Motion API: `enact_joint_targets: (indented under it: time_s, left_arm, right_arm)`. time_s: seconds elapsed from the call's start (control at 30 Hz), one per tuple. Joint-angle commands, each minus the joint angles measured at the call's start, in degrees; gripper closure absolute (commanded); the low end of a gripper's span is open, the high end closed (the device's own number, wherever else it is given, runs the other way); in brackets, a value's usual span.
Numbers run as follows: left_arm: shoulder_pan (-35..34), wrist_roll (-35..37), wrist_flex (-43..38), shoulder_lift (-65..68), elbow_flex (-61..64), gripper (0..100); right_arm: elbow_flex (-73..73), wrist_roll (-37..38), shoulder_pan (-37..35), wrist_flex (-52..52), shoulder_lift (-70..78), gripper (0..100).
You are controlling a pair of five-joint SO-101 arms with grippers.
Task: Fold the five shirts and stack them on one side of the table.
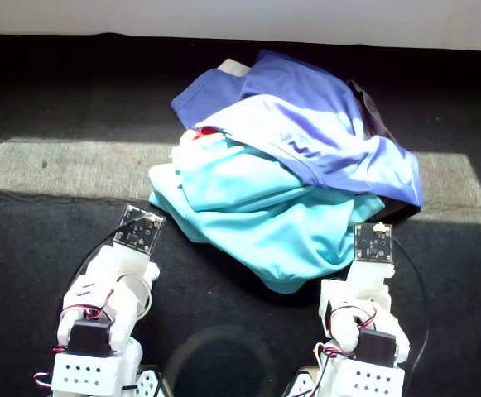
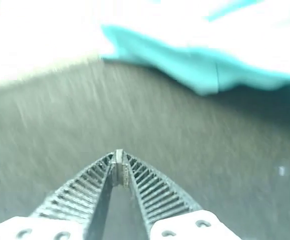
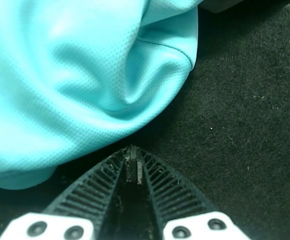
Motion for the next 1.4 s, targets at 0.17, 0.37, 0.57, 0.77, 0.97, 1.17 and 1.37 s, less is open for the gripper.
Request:
enact_joint_targets:
  time_s: [0.17, 0.37, 0.57, 0.77, 0.97, 1.17, 1.37]
  left_arm:
    - [-0.92, 3.25, -13.19, -0.13, -9.1, 88]
    - [-0.84, 9.23, -3.87, 7.34, -33.36, 83]
    - [-0.84, 9.41, 4.75, 37.58, -56.75, 82]
    - [1.45, 9.49, 13.19, 68.53, -77.32, 72]
    - [9.45, 21.63, 19.16, 89.54, -93.32, 61]
    - [17.19, 32.44, 19.08, 108.26, -109.49, 61]
    - [20.79, 37.45, 19.52, 126.37, -126.99, 61]
  right_arm:
    - [7.6, -0.26, 0.48, -0.66, -0.13, 99.1]
    - [7.6, -0.26, 0.48, -0.66, -0.13, 99.1]
    - [7.6, -0.26, 0.48, -0.66, -0.13, 99.1]
    - [7.6, -0.26, 0.48, -0.66, -0.13, 99.1]
    - [7.6, -0.26, 0.48, -0.66, -0.13, 99.1]
    - [7.6, -0.26, 0.48, -0.66, -0.13, 99.1]
    - [7.6, -0.26, 0.48, -0.66, -0.13, 99.1]
